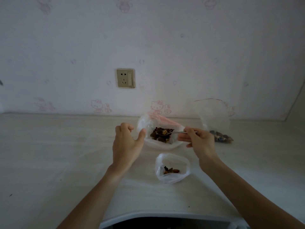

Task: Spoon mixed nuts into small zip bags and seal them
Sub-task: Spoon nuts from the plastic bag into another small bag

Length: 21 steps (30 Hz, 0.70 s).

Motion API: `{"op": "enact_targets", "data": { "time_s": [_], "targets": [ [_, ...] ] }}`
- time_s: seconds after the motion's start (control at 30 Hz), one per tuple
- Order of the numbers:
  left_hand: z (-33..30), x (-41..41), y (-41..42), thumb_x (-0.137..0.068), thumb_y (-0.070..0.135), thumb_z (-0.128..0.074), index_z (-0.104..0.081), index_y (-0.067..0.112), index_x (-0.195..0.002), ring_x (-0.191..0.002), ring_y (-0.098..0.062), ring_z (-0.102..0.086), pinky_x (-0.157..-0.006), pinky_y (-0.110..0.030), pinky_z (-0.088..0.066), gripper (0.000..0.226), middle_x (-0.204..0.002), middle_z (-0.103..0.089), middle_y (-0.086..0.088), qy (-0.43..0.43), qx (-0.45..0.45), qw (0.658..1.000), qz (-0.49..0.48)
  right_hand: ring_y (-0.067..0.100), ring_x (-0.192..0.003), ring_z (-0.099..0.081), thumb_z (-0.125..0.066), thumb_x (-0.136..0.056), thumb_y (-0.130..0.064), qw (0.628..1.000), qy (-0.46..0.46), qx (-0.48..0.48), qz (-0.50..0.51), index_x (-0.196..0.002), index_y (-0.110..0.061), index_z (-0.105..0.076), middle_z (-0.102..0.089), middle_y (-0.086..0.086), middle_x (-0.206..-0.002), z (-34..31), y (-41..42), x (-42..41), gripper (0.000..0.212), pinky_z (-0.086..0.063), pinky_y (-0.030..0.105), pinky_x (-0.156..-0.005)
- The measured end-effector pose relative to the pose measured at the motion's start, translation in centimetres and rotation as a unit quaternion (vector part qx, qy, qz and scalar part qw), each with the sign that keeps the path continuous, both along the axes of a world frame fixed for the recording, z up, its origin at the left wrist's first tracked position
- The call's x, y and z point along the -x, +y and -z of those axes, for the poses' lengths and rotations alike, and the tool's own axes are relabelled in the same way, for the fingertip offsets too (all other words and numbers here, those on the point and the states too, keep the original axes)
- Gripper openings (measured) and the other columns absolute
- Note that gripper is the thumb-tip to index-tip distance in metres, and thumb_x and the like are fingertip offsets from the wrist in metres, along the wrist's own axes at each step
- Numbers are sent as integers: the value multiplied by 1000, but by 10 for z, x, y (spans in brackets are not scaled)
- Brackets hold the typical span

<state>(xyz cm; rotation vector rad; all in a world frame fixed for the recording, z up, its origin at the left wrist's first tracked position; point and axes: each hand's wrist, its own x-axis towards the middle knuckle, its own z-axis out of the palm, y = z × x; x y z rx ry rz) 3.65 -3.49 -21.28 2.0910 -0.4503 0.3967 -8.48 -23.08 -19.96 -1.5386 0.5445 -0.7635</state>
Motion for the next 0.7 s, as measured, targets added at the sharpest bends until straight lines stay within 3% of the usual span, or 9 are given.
{"op": "enact_targets", "data": {
  "time_s": [0.1,0.2,0.43,0.57,0.7],
  "targets": [
    [1,12,3,-94,46,-68,-55,24,-102,-82,-6,-60,-65,-21,-43,27,-102,-56,11,-44,5,998,39,16,-80,-79,-61,-103,-23,1000,-11,6,-12,-94,-14,-76,-80,1,-81,-11,-4,12,20,-52,29,-66],
    [4,33,4,-95,50,-63,-59,31,-88,-76,-2,-62,-66,-22,-49,20,-85,-64,14,-36,5,992,119,20,-82,-79,-60,-103,-24,999,-21,3,-26,-99,-10,-75,-81,5,-84,-20,-8,31,21,-52,33,-69],
    [13,71,8,-87,82,-39,-61,34,-90,-77,0,-64,-69,-28,-52,52,-82,-68,16,85,-112,979,146,30,-82,-78,-54,-106,-28,998,-14,6,-62,-100,-1,-72,-79,15,-85,-17,-11,81,32,-55,30,-64],
    [12,78,12,-92,62,-59,-62,35,-93,-67,-1,-62,-59,-25,-44,27,-75,-67,14,85,-184,966,159,29,-81,-78,-51,-106,-27,997,8,22,-69,-98,-3,-71,-79,14,-83,-11,-8,104,33,-56,37,-71],
    [9,79,13,-96,43,-64,-66,35,-86,-63,0,-62,-58,-24,-43,13,-70,-67,17,91,-166,966,177,23,-76,-76,-50,-105,-26,981,29,182,-68,-94,-11,-70,-79,0,-78,-8,0,115,28,-60,40,-68]
  ]
}}
